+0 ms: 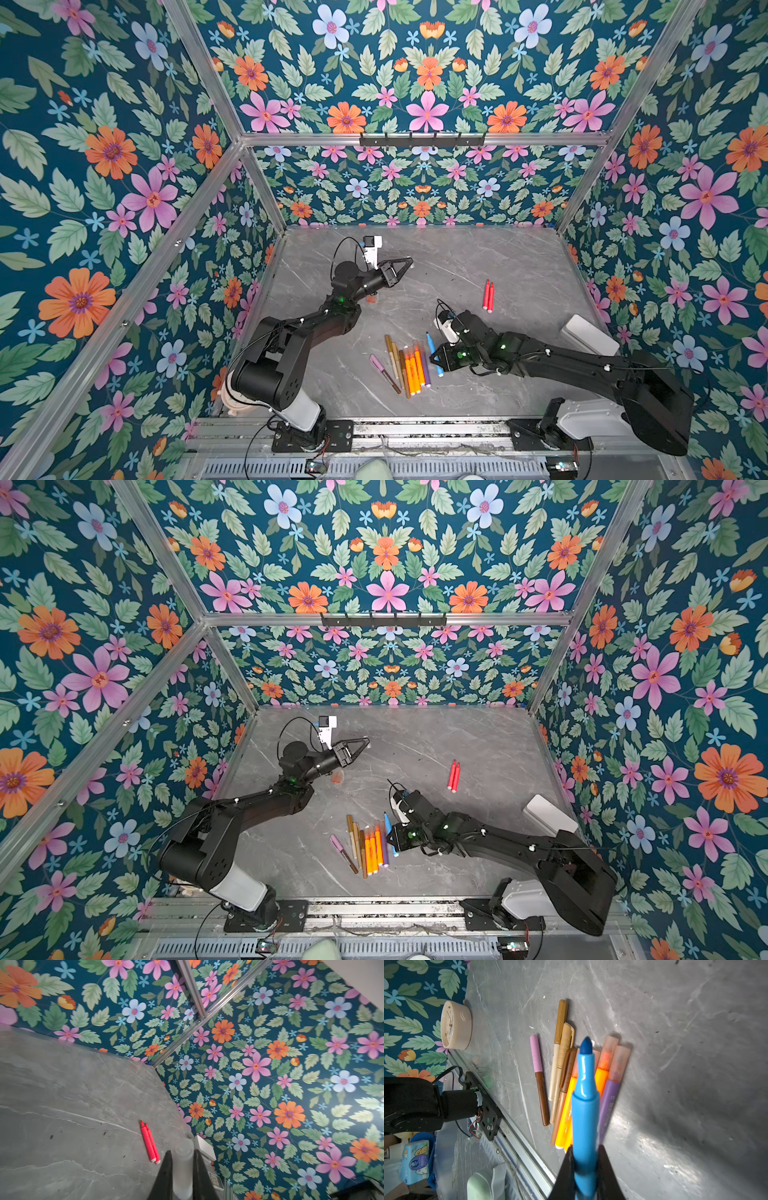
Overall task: Open the pen caps
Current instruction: 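Lower the clear cap by the pink caps while the right gripper withdraws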
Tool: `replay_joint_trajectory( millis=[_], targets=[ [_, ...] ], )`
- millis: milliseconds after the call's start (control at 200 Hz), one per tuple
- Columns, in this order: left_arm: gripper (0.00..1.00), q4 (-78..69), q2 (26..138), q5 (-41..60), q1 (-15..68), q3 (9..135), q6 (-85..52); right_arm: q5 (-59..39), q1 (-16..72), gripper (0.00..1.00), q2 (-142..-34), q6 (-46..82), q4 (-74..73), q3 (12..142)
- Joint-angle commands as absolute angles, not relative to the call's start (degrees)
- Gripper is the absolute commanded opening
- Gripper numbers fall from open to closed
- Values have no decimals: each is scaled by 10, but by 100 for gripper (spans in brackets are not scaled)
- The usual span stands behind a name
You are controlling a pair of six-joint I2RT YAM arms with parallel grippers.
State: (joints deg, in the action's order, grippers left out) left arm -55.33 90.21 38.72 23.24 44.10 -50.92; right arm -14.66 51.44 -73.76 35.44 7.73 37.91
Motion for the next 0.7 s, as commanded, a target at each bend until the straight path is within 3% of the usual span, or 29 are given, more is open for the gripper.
replay_joint_trajectory(
  millis=[0,135,270,390,695],
  targets=[
    [0,-360,882,323,231,470,-401,-124,497,0,-697,346,116,367],
    [0,-92,894,226,232,548,-291,-125,442,0,-621,338,137,331],
    [0,79,904,75,232,594,-229,-83,405,0,-552,314,195,319],
    [0,120,907,-22,221,586,-213,-43,393,0,-519,284,235,321],
    [0,93,945,-43,174,555,-208,-12,377,0,-496,261,260,289]
  ],
)
